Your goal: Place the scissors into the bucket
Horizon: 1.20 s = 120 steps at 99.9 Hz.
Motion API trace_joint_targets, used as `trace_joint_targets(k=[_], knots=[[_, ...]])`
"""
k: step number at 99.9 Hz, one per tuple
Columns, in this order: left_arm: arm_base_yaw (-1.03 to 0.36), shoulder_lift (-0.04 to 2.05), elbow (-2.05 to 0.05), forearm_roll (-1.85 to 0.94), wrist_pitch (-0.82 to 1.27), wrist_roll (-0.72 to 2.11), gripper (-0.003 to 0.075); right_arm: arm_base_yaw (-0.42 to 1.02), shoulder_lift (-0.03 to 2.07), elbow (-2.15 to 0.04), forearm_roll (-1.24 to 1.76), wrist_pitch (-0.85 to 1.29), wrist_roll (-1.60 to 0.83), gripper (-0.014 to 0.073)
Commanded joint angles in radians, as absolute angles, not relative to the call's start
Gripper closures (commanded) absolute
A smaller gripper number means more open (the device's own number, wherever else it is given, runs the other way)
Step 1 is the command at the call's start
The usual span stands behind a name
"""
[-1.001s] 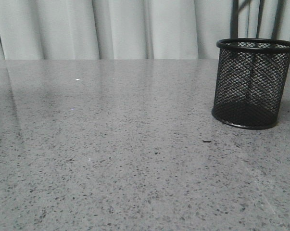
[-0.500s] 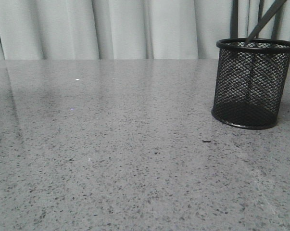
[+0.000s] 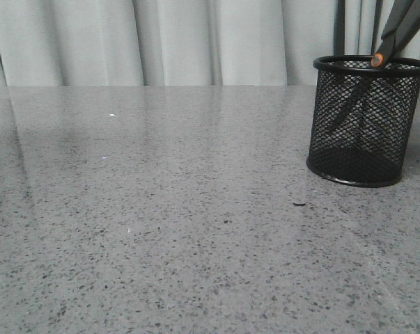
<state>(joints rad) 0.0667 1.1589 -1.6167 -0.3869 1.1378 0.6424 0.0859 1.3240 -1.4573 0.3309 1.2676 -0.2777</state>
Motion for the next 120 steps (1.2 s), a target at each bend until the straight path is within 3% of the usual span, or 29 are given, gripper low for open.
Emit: trace_joint_targets(k=[1,25,54,86,120], knots=[[0.070,1.141,-1.649,-0.422,1.080,0.631,0.0227,0.087,1.315,-1.486,0.342,1.273,-0.282,0.0642],[0.070,1.141,-1.649,-0.422,1.080,0.631,0.0228,0.087,1.319,-1.486,0.342,1.274,-0.282,0.0631],[0.070,1.141,-1.649,-0.422,1.080,0.631,0.0228,0.087,1.318,-1.486,0.319,1.286,-0.282,0.0375],[0.070,1.141,-1.649,-0.422,1.082,0.631,0.0228,0.085,1.275,-1.548,0.224,1.257,-0.282,0.0372],[0.070,1.141,-1.649,-0.424,1.083,0.631,0.0230,0.085,1.171,-1.587,0.242,1.061,-0.282,0.0373]])
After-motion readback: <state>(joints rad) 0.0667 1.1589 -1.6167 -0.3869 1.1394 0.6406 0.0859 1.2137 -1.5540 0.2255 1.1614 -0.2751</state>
